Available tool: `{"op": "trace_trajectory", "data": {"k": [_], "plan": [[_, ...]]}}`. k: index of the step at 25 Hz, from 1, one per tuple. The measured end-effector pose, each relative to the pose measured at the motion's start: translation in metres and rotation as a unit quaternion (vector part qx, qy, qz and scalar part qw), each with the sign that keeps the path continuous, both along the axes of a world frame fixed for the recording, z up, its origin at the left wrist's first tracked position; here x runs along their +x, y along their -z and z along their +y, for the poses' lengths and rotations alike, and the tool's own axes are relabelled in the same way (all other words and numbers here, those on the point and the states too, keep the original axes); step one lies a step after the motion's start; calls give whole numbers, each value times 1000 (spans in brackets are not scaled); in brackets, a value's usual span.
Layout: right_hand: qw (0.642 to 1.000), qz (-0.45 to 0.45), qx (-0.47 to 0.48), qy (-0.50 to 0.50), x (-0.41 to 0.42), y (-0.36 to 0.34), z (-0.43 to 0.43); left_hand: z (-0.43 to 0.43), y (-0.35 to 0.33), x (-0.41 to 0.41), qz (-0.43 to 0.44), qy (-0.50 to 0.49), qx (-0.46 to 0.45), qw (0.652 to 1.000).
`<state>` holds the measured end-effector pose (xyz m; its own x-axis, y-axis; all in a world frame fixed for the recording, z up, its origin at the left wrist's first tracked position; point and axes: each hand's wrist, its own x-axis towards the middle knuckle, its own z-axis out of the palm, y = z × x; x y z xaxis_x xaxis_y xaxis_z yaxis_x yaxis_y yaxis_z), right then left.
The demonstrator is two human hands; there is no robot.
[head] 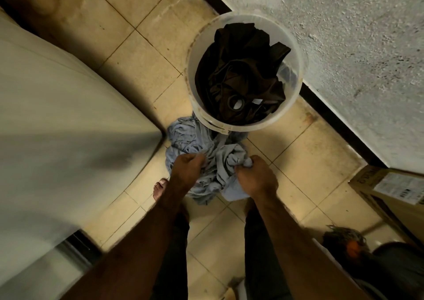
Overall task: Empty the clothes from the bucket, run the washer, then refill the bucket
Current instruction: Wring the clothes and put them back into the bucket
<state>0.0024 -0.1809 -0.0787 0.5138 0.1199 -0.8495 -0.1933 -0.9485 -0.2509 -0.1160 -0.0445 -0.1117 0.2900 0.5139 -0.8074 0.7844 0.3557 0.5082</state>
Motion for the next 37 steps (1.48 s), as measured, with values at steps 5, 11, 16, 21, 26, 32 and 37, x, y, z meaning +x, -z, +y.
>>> {"op": "trace_trajectory", "data": {"k": [5, 11, 16, 21, 26, 32, 37], "plan": [[998, 5, 57, 17, 14, 5, 31, 13, -6, 16, -24, -204, -146, 968], [993, 21, 118, -5, 18, 14, 42, 37, -20, 14, 113, -62, -163, 978], [965, 154, 148, 151, 13, 17, 55, 44, -36, 28, 17, -294, -97, 951], [926, 205, 288, 136, -5, 36, 62, 35, -34, 27, -71, -270, -273, 921], [925, 190, 314, 95, -17, 54, 59, 33, -26, 23, 48, -52, -108, 992], [929, 157, 334, 16, 3, 13, 70, 36, -24, 22, -101, -9, -11, 995], [891, 197, 353, 208, 47, -28, 75, 50, -62, 48, -346, -216, -346, 845]]}}
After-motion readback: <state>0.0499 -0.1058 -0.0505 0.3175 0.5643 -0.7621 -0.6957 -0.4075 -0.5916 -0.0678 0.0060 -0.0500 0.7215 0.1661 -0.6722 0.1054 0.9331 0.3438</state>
